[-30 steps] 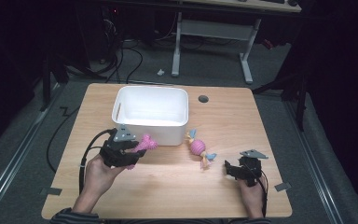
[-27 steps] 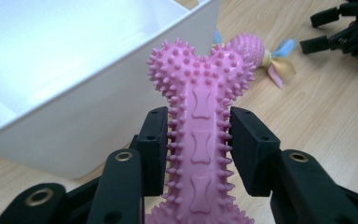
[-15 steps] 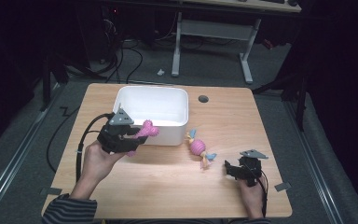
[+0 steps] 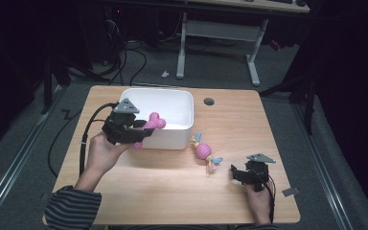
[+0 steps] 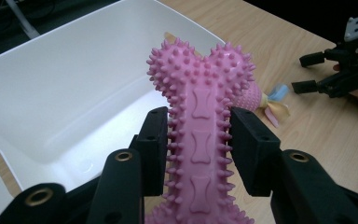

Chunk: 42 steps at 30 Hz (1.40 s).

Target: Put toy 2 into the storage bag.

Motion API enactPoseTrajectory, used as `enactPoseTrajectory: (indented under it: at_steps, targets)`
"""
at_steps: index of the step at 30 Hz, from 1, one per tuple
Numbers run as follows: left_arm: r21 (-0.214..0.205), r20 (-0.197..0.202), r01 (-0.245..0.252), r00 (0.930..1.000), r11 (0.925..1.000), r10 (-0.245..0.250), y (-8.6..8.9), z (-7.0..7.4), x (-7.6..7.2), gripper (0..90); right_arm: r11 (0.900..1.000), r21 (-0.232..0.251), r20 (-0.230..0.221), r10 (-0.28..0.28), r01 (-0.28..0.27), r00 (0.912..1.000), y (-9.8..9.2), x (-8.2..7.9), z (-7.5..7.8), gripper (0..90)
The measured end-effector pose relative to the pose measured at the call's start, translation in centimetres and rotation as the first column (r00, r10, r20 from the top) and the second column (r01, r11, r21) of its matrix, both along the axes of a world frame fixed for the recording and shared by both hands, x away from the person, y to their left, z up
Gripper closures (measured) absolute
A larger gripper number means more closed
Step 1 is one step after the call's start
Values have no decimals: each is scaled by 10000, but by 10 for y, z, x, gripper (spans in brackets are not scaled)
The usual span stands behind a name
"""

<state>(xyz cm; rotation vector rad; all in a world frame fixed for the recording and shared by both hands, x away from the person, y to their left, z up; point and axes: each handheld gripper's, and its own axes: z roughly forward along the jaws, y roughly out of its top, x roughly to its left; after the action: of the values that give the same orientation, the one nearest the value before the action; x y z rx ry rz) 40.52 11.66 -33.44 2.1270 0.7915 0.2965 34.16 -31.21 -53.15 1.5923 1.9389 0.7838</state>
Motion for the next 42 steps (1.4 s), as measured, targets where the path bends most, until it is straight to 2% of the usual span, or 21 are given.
enactPoseTrajectory:
  at_steps: [6, 12, 17, 23, 32, 39, 42]
  targets:
    - [-344, -143, -102, 9999, 9994, 97, 3, 3, 13, 587, 10000, 9, -3, -7, 7, 10000, 0, 0, 0, 163]
    - [-145, -244, -184, 9995, 9997, 180, 0, 3, 27, 587, 10000, -3, 6, -3, 3, 10000, 0, 0, 0, 163]
    - [303, -78, -293, 9995, 9991, 296, -7, 4, 38, 587, 10000, 13, -1, -8, 8, 10000, 0, 0, 0, 163]
    - [358, -138, -338, 9993, 9988, 343, -13, 3, 49, 588, 10000, 12, 0, -6, 6, 10000, 0, 0, 0, 163]
    - [187, -544, -610, 9966, 9980, 620, -16, -7, 70, 588, 10000, 14, -3, -11, 11, 10000, 0, 0, 0, 163]
    - [663, -490, -829, 9951, 9944, 862, -21, -18, 82, 588, 10000, 20, -10, 1, -1, 10000, 1, 0, 0, 164]
    - [692, -512, -830, 9949, 9941, 867, -21, -21, 84, 589, 10000, 24, -6, 4, -4, 10000, 1, 0, 0, 164]
